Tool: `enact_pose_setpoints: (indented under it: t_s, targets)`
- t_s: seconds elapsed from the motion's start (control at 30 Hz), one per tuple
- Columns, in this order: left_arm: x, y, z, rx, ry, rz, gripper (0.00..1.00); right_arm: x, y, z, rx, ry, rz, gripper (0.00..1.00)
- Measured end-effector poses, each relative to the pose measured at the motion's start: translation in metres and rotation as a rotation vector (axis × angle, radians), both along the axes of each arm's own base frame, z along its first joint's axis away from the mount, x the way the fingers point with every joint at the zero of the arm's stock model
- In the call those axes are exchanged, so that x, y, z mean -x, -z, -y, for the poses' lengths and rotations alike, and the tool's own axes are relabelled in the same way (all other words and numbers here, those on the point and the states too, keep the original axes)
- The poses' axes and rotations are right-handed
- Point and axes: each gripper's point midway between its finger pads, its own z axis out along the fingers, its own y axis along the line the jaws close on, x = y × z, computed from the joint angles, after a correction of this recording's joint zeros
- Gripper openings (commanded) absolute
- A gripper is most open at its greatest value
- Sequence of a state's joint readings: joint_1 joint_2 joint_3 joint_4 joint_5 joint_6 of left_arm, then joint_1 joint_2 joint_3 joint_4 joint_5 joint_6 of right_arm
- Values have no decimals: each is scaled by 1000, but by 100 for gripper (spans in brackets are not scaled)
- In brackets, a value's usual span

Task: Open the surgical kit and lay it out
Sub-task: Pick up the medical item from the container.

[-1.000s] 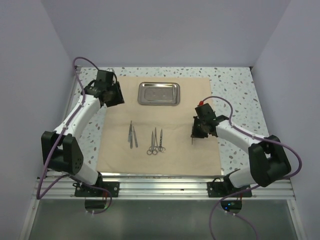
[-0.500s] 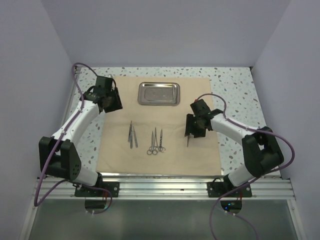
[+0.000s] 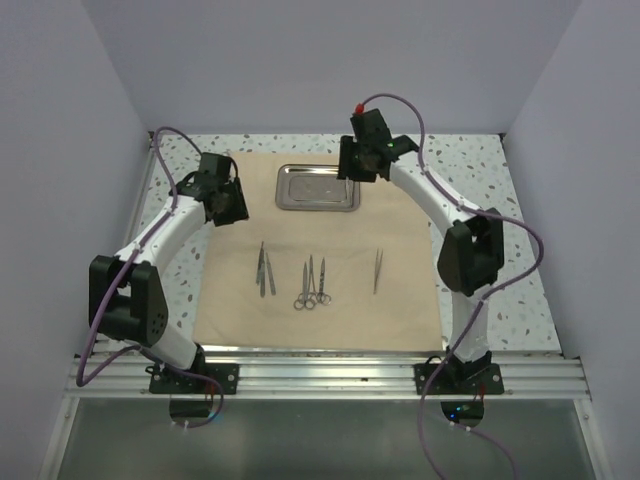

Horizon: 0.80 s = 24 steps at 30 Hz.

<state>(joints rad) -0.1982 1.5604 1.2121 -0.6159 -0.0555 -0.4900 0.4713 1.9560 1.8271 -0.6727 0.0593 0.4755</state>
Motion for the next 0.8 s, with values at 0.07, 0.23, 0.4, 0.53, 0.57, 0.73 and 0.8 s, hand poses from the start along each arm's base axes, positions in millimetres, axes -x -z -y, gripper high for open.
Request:
enact_pose_setpoints:
  t_s: [0.07,0.23,0.4,0.53,0.57,0.73,0.8]
  targets:
    - [-1,0,0,-1,1,1,44,-24,12,-10,14,-2,-11,47]
    - [-3,-1,0,-5,10,12,44,-75,54,-26,42,14,-35,46]
    - [-1,4,-1,-15,24,8,44,-99,95,-18,100,66,-49,43]
    - [2,8,-3,-23,31,-1,44,-108,106,-8,148,105,-34,43]
    - [2,7,-4,-24,31,1,44,-113,105,-7,151,112,-20,43]
    - [0,3,-10,-24,16,17,44,-131,96,-7,158,135,53,43]
    - [-1,3,-13,-24,9,16,44,-136,94,-6,161,143,74,42]
